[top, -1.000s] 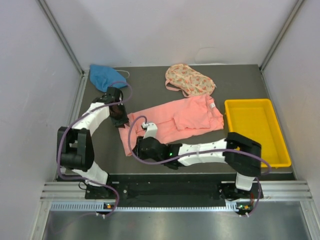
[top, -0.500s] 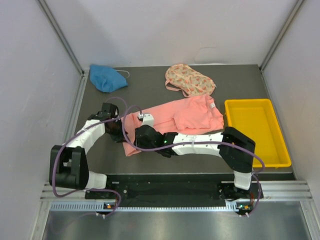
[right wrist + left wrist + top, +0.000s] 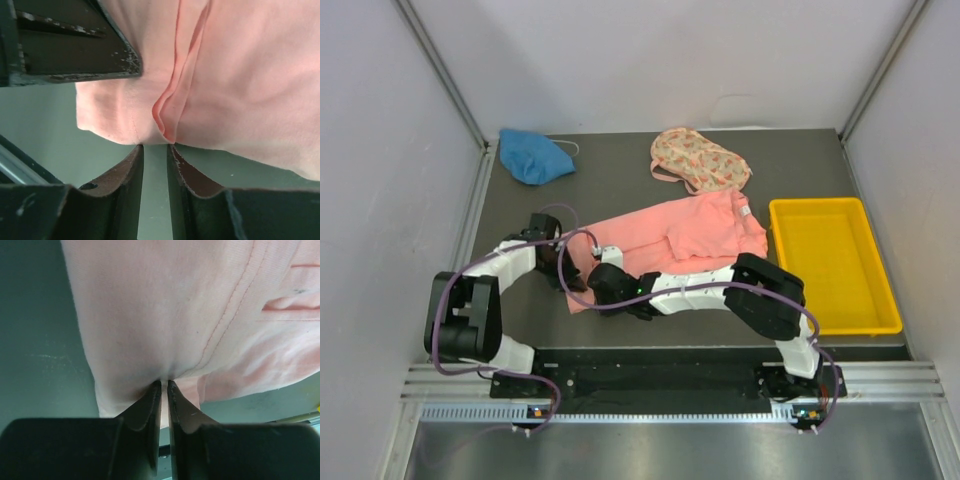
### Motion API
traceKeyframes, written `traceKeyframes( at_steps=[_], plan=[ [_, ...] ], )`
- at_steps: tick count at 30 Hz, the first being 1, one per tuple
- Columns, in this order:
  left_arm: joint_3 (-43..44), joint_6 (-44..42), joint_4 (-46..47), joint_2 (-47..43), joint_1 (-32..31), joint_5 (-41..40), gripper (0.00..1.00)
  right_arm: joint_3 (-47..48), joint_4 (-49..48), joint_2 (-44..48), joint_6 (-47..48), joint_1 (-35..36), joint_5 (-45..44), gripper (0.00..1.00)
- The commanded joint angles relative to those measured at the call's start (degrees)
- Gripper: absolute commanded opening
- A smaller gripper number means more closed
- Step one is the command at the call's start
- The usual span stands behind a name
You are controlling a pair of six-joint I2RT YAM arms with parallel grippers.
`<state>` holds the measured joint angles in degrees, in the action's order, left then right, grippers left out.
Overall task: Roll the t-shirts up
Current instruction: Roll the T-shirt to the center of the board.
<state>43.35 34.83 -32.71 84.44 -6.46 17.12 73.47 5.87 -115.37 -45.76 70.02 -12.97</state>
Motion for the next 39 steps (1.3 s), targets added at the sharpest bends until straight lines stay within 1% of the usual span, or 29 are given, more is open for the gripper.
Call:
traceKeyframes(
  at_steps=[1, 3, 6, 7, 10, 11, 15, 19, 23, 26, 28, 32, 36, 39],
  plan=[
    [0.8, -0.4, 0.6, -1.6, 1.3, 1.3, 0.18, -0.4, 2.0, 1.2, -0.6, -0.3, -0.7, 0.25],
    [3.7, -1.3, -0.7, -2.9, 2.5, 1.9, 0.2, -1.0, 2.5, 2.6, -0.4, -0.3, -0.5, 0.24],
    [7.5, -2.5, -2.3, -3.1, 5.9, 4.9, 0.21, -1.5, 3.0, 5.5, -0.3, -0.3, -0.3, 0.23],
    [8.3, -2.9, -2.5, -2.8, 8.0, 5.9, 0.21, -1.6, 3.6, 6.2, -0.2, -0.3, -0.2, 0.23],
    [11.0, -3.2, -1.8, -0.3, 9.7, 7.1, 0.22, -1.8, 4.9, 9.1, 0.0, -0.3, -0.3, 0.24],
    [11.9, -3.1, -0.7, 1.8, 10.0, 9.4, 0.21, -1.3, 5.6, 9.7, 0.2, -0.3, -0.6, 0.24],
    [13.5, -1.8, 3.3, 7.2, 10.2, 11.3, 0.2, 1.9, 8.9, 11.1, 1.9, -0.4, -2.1, 0.26],
    [14.6, -0.3, 5.9, 12.1, 10.2, 9.8, 0.18, 8.2, 11.3, 8.2, 3.9, -0.6, -1.5, 0.27],
    [14.7, 0.1, 7.3, 16.4, 10.3, 6.9, 0.17, 14.2, 10.7, 2.0, 5.8, -0.8, 0.7, 0.27],
    [13.8, 0.2, 8.4, 17.1, 10.3, 7.0, 0.17, 16.5, 10.0, -1.2, 5.6, -1.0, 2.3, 0.27],
    [13.5, 0.0, 8.0, 16.5, 10.4, 6.7, 0.17, 16.5, 9.7, -4.1, 5.3, -1.0, 2.7, 0.26],
    [14.0, -0.6, 7.0, 14.4, 10.7, 6.6, 0.18, 11.8, 7.0, -6.4, 3.3, -0.9, 5.6, 0.25],
    [15.1, -1.2, 5.8, 13.5, 11.5, 7.0, 0.18, 9.1, 6.3, -7.0, 1.6, -0.9, 6.1, 0.23],
    [16.5, -1.4, 4.8, 12.2, 11.5, 7.6, 0.18, 7.9, 6.2, -4.5, 1.8, -0.8, 5.6, 0.23]
  ],
)
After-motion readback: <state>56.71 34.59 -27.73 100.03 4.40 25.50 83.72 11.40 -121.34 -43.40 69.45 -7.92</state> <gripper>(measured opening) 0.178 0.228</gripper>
